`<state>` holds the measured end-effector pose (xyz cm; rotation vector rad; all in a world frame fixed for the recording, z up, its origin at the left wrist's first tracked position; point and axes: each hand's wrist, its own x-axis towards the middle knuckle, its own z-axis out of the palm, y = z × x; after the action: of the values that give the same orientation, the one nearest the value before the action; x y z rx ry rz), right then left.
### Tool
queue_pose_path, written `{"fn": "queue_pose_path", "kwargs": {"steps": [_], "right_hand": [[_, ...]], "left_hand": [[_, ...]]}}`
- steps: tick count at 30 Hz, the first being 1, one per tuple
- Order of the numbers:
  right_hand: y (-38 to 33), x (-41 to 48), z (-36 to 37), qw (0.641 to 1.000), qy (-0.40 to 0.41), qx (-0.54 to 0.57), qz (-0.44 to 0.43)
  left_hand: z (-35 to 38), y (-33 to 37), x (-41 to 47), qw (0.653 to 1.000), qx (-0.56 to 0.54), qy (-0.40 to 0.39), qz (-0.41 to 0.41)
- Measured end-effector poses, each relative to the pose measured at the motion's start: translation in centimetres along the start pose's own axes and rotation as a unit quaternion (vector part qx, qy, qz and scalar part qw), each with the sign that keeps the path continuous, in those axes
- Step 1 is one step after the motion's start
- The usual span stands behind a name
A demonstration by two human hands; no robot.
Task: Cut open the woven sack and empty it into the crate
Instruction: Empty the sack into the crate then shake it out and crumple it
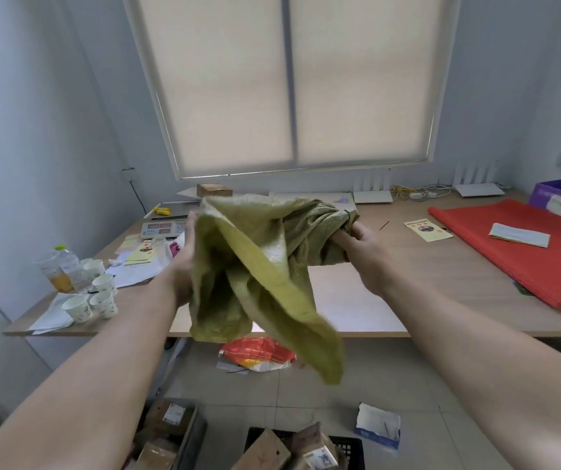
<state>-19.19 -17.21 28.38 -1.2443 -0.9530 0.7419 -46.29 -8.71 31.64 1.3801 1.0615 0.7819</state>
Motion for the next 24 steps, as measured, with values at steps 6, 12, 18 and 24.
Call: {"fn": "queue_pose_path", "kwargs": {"steps": [6,12,18,24], "right_hand": [[-0.1,0.7,0.4,0.992,0.032,0.094,0.073],[-1.4,0.6,1.3,0.988,0.074,0.075,0.113],[-2.3,-0.2,1.0,0.981,-0.106,0.134,0.095],[-1.8,0.0,1.9,0.987,-0.151,-0.040,0.041]], "left_hand": [[0.6,-0.2,1.2,0.964,0.186,0.052,0.180],[0.9,-0.5,1.8,0.916,0.264,0.138,0.267],[1.8,0.1,2.0,0.886,0.345,0.220,0.219],[2.5,0.9,2.2,0.889,0.334,0.233,0.209]]}}
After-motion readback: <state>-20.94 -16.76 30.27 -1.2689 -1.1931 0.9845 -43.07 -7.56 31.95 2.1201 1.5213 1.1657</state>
